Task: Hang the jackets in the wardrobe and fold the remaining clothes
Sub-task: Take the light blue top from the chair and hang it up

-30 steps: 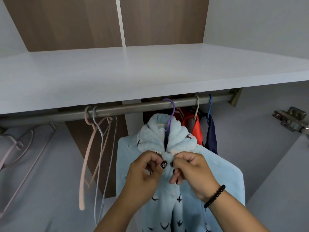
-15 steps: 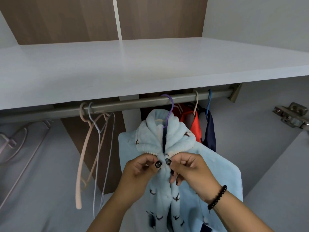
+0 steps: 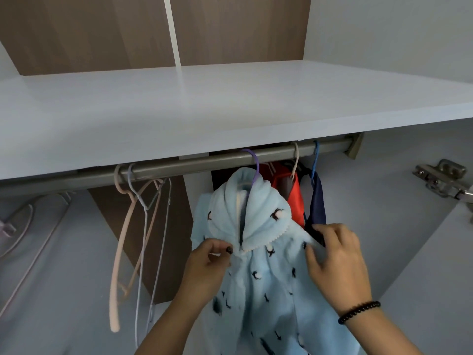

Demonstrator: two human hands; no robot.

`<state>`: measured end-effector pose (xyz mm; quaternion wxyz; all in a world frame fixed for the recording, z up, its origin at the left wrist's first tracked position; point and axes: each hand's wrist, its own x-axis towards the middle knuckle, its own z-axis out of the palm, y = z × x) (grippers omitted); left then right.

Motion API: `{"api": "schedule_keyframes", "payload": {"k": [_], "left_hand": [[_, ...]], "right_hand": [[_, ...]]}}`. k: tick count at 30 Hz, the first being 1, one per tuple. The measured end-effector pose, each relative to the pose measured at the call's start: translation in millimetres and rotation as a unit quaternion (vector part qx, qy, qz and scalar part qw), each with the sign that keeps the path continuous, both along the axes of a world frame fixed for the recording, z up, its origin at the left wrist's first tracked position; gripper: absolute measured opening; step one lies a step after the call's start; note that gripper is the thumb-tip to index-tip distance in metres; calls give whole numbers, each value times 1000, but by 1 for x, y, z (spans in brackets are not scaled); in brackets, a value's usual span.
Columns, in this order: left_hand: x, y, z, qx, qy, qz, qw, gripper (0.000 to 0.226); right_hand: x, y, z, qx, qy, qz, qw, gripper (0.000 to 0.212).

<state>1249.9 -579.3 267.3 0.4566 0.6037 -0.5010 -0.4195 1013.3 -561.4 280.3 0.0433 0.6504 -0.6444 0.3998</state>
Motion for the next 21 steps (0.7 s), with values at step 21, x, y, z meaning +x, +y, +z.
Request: {"api": "schedule_keyframes", "payload": {"k": [21], "left_hand": [[-25, -38, -18, 31, -279, -108, 954, 37]], "right_hand": [[14, -38, -18, 220, -42, -1, 975, 13]]}}
